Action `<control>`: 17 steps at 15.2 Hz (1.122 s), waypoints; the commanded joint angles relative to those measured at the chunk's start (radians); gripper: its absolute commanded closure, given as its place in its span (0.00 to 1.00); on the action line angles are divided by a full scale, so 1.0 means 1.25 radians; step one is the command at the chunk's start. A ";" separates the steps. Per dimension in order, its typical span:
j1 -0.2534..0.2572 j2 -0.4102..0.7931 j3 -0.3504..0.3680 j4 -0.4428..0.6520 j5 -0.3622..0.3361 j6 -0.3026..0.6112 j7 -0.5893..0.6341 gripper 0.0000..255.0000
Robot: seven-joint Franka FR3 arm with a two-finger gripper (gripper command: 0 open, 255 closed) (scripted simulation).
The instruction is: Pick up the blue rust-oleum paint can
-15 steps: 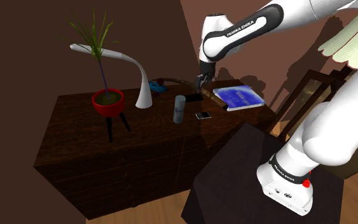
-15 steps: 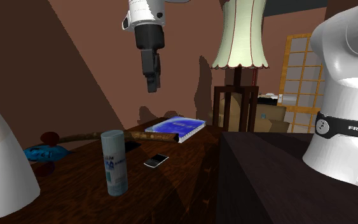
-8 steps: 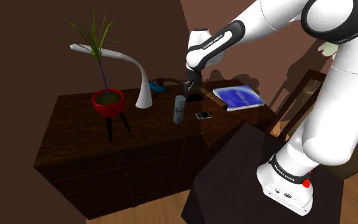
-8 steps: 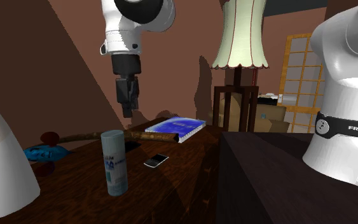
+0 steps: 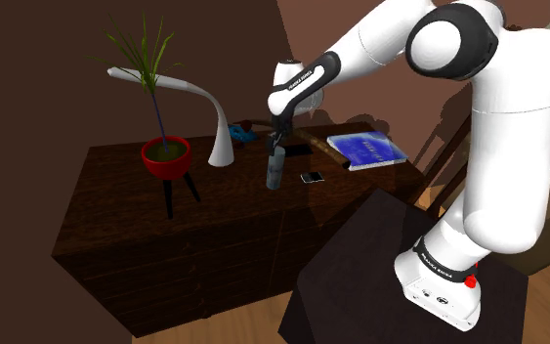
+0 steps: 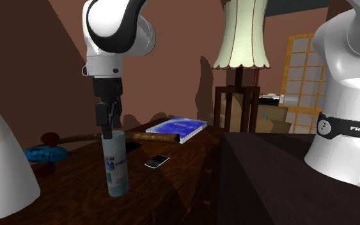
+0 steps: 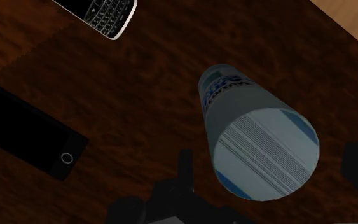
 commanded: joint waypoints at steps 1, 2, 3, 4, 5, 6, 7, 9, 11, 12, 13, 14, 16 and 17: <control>-0.001 0.020 0.003 0.004 0.003 0.017 -0.002 0.00; -0.002 0.028 0.004 0.005 0.004 0.024 -0.003 0.00; -0.003 0.036 0.005 0.005 0.006 0.032 -0.004 0.00; -0.003 0.044 0.006 0.006 0.007 0.039 -0.005 0.00; -0.004 0.053 0.006 0.007 0.008 0.047 -0.006 0.00; -0.004 0.058 0.007 0.007 0.009 0.051 -0.006 0.00; -0.004 0.058 0.007 0.008 0.009 0.051 -0.006 0.00; -0.005 0.058 0.007 0.007 0.009 0.051 -0.006 1.00; -0.004 0.058 0.007 0.008 0.009 0.051 -0.006 1.00; -0.004 0.058 0.007 0.008 0.009 0.051 -0.006 1.00; -0.004 0.059 0.007 0.009 0.009 0.051 -0.006 1.00; -0.005 0.058 0.007 0.009 0.009 0.051 -0.006 1.00; -0.005 0.059 0.007 0.009 0.009 0.050 -0.007 1.00; -0.004 0.058 0.007 0.008 0.009 0.051 -0.006 1.00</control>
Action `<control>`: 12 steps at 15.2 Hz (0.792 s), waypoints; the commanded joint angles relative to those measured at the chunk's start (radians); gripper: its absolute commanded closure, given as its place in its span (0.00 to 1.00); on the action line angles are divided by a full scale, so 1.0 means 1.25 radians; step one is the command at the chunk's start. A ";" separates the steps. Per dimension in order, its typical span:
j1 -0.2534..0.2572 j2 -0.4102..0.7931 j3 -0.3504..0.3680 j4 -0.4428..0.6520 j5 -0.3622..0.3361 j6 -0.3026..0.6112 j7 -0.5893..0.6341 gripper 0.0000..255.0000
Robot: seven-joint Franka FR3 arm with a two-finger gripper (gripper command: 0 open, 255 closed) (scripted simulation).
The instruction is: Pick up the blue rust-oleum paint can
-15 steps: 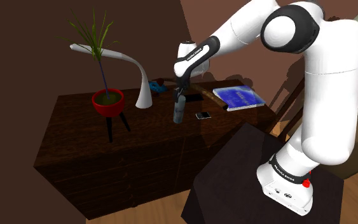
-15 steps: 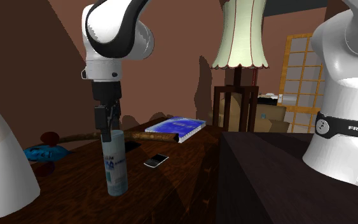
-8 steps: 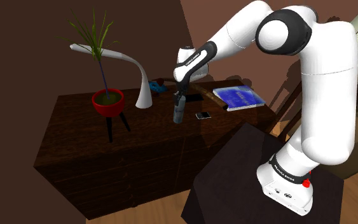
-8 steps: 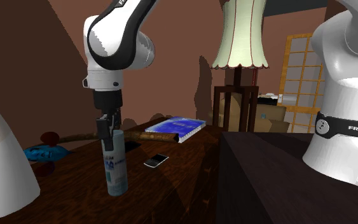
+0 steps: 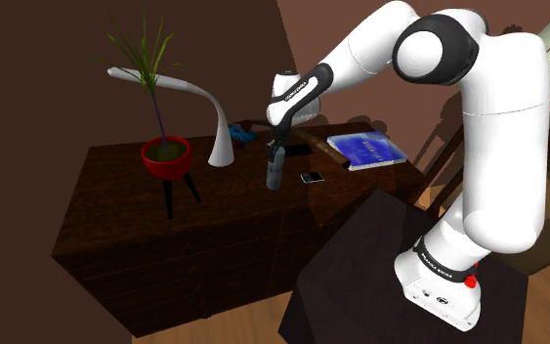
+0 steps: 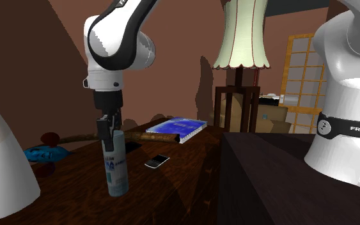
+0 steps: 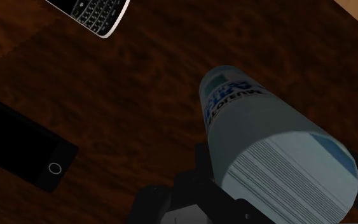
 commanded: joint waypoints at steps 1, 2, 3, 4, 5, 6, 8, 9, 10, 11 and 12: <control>0.001 -0.008 -0.001 -0.002 -0.001 -0.008 0.001 1.00; 0.002 -0.017 -0.002 -0.003 -0.002 -0.015 0.002 1.00; 0.003 -0.025 -0.003 -0.004 -0.004 -0.022 0.003 1.00; 0.003 -0.033 -0.004 -0.005 -0.005 -0.030 0.004 1.00; 0.004 -0.041 -0.005 -0.005 -0.006 -0.038 0.004 1.00; 0.005 -0.049 -0.005 -0.005 -0.007 -0.045 0.005 1.00; 0.006 -0.065 -0.007 -0.006 -0.010 -0.061 0.007 1.00; 0.006 -0.073 -0.008 -0.005 -0.011 -0.069 0.008 1.00; 0.007 -0.080 -0.009 -0.005 -0.012 -0.077 0.009 1.00; 0.008 -0.088 -0.010 -0.004 -0.014 -0.085 0.009 1.00; 0.008 -0.095 -0.010 -0.003 -0.015 -0.093 0.010 1.00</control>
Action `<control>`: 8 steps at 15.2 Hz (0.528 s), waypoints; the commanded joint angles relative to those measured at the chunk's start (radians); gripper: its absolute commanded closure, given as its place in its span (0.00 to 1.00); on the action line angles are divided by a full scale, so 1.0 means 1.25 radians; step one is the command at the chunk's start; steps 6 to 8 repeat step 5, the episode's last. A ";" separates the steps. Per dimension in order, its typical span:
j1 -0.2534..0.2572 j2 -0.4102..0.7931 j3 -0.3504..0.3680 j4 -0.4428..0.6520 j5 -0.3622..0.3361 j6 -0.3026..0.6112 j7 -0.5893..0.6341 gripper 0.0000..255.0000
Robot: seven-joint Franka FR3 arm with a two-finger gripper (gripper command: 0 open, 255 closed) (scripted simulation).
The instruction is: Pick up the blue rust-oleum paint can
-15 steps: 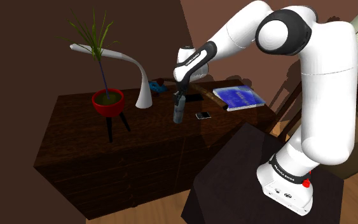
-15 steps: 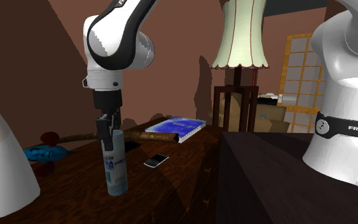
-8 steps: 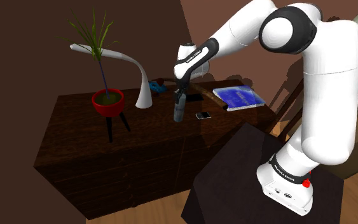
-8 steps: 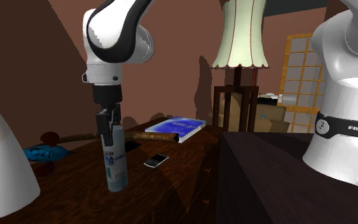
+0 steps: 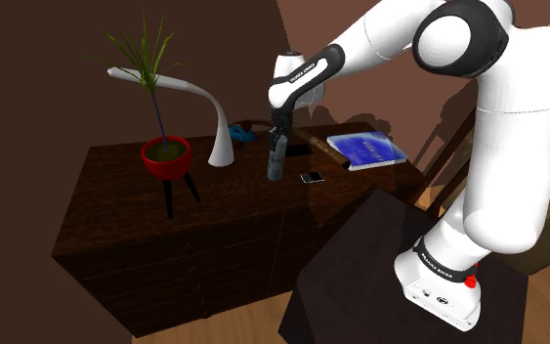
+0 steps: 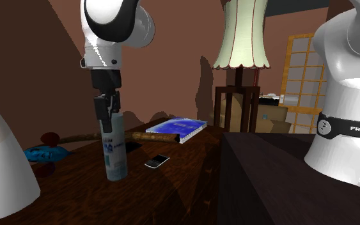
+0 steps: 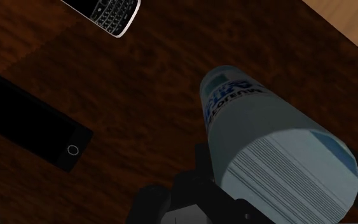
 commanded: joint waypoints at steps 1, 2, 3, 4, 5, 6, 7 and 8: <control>0.002 -0.017 -0.001 -0.001 -0.003 -0.016 0.003 1.00; 0.003 -0.024 -0.002 0.001 -0.004 -0.024 0.004 1.00; 0.003 -0.031 -0.003 0.002 -0.005 -0.032 0.005 1.00; 0.003 -0.032 -0.003 0.002 -0.006 -0.034 0.005 1.00; 0.003 -0.032 -0.003 0.002 -0.006 -0.034 0.005 1.00; 0.003 -0.032 -0.003 0.002 -0.006 -0.034 0.005 1.00; 0.003 -0.032 -0.003 0.002 -0.006 -0.034 0.005 1.00; 0.003 -0.032 -0.003 0.002 -0.006 -0.034 0.005 1.00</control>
